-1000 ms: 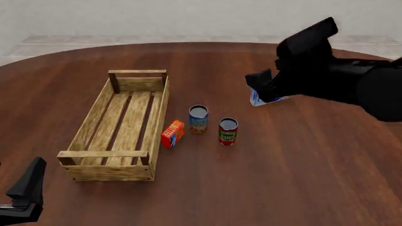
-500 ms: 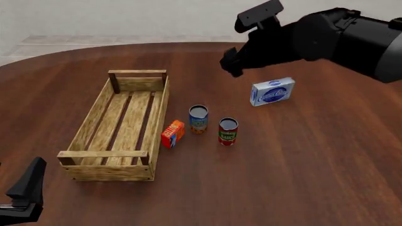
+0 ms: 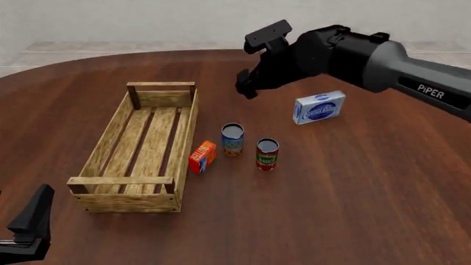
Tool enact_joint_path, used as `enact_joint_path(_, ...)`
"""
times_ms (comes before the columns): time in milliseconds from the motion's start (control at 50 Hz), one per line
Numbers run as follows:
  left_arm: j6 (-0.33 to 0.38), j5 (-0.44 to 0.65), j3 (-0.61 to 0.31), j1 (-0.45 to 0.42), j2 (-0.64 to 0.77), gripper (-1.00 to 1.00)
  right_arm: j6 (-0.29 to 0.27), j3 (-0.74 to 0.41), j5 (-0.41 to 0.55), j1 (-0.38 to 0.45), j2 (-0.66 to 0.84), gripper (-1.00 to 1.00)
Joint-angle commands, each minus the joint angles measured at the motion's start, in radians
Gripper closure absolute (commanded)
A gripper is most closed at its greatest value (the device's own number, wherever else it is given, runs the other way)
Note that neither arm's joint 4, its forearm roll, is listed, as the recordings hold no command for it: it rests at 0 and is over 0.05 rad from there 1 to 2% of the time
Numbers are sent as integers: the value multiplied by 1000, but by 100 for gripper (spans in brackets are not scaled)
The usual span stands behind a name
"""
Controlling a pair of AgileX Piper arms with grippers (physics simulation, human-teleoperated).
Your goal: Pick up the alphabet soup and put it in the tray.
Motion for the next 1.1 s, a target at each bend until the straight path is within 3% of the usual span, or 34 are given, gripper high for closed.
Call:
enact_joint_path(20, 0, 0, 0, 0, 0, -100, 7, -19, -29, 14, 97, -100)
enact_joint_path(300, 0, 0, 0, 0, 0, -100, -16, -10, -58, -1, 164, -100)
enact_joint_path(640, 0, 0, 0, 0, 0, -100, 28, 39, -86, 46, 146, -100)
enact_joint_path(1100, 0, 0, 0, 0, 0, -100, 35, 18, -101, 55, 202, -100)
